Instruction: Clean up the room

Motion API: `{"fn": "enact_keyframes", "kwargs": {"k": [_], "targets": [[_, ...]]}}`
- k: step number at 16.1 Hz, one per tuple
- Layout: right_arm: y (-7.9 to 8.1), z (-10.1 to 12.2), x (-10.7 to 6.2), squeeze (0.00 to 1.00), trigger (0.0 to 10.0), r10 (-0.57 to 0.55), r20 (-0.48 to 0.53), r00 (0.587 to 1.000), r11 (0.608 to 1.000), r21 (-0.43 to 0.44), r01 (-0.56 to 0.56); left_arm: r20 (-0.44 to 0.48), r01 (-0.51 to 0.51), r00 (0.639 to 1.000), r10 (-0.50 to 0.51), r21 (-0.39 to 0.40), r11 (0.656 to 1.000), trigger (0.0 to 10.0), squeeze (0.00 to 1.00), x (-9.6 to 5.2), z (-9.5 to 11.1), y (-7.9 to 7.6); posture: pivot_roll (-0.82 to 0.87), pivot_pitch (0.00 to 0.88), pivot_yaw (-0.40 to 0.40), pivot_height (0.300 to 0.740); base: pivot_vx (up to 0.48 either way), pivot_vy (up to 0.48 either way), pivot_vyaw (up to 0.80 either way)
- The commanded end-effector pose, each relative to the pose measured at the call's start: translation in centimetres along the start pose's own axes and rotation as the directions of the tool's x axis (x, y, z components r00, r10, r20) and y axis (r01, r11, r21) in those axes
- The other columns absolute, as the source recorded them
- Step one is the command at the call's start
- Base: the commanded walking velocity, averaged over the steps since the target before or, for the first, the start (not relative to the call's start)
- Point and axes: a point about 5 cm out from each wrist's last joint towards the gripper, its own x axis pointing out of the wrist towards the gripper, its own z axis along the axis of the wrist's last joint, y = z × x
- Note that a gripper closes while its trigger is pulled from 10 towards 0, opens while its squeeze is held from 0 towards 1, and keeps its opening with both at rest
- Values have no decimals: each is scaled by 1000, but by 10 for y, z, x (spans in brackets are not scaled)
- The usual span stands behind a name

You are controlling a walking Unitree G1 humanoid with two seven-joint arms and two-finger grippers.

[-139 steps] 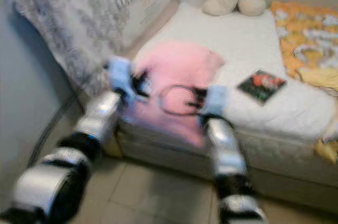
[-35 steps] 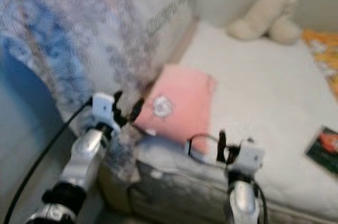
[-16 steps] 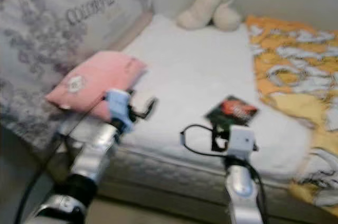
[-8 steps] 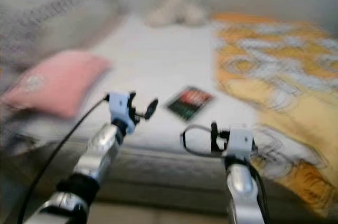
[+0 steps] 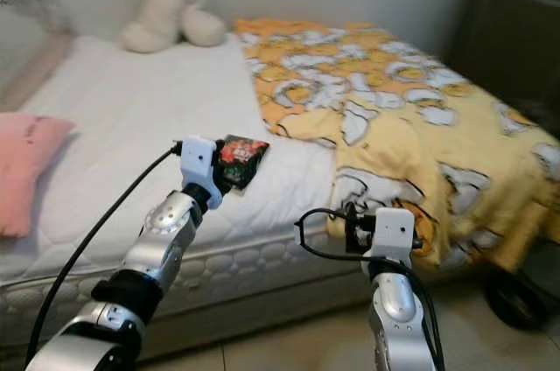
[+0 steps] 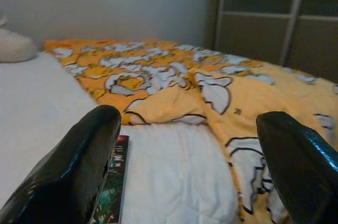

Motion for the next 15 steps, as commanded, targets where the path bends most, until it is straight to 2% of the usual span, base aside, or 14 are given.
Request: {"fn": "enact_keyframes", "kwargs": {"k": [1, 4, 7, 8, 10, 15], "targets": [[6, 2, 2, 0, 10000, 23, 13, 1000, 1000, 5, -23, -28, -45, 999, 44, -6, 999, 10000, 0, -2, -4, 11, 13, 0, 15, 740, 0, 435, 0], [5, 2, 2, 0, 10000, 17, 13, 1000, 1000, -3, -17, -4, -61, 998, 61, 20, 998, 10000, 0, -2, 0, 14, 13, 0, 13, 740, 200, 395, 0], [4, -1, 0, 0, 10000, 13, 7, 1000, 1000, 0, -13, 5, -70, 998, 70, 43, 997, 10000, 0, -1, 3, 16, 16, 0, 13, 740, 454, 0, 0], [5, -1, -1, 0, 10000, 12, 6, 1000, 1000, 2, -12, -13, -78, 997, 79, 60, 995, 10000, 0, 0, 1, 16, 16, 0, 14, 740, 0, 0, 0], [6, -1, -1, 0, 10000, 10, 5, 1000, 1000, 5, -10, 6, -76, 997, 76, 43, 996, 10000, 0, 0, 3, 15, 16, 0, 15, 740, 0, 0, 0], [6, -1, -1, 0, 10000, 11, 7, 1000, 1000, 10, -11, 5, -86, 996, 86, 25, 996, 10000, 0, 1, 2, 10, 12, 0, 15, 740, 449, 0, 0]]}}
